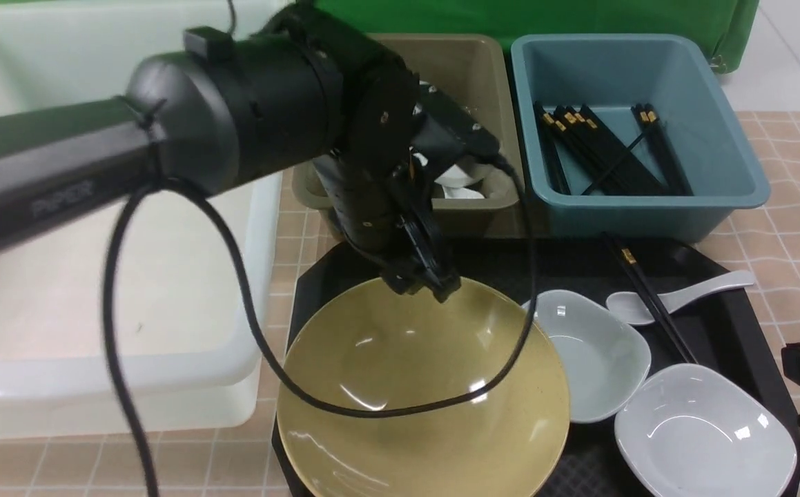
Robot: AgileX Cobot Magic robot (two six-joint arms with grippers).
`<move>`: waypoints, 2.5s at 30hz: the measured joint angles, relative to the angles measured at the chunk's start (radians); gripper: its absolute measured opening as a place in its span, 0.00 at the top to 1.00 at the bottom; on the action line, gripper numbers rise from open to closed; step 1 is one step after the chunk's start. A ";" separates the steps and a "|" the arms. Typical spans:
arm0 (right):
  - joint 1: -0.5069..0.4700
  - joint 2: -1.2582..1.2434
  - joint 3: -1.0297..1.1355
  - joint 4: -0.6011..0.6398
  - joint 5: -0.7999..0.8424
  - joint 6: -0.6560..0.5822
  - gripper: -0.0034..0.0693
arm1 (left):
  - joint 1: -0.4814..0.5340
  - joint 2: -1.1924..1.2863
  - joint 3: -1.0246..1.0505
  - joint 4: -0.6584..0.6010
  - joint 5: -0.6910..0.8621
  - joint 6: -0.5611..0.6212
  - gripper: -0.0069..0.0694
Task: On brown table put chopsticks spoon bowls plates into blue grey white boxes.
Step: 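Grasp the large bowl on the tray by its rim, then place the tan bowl onto the bowl stack in the left bin with the left gripper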
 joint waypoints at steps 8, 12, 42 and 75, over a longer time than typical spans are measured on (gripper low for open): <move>0.000 0.000 0.000 0.007 -0.004 0.000 0.90 | 0.005 0.120 0.001 0.021 -0.004 0.001 0.49; 0.000 0.000 0.000 0.007 -0.004 0.000 0.89 | 0.008 0.113 -0.012 0.009 -0.011 0.000 0.60; 0.000 0.000 0.000 0.009 -0.014 0.001 0.89 | 0.489 -0.405 -0.040 -0.485 -0.038 0.233 0.90; 0.002 0.000 0.000 0.010 -0.020 0.002 0.88 | 1.168 -0.262 0.309 -0.518 -0.261 0.143 0.76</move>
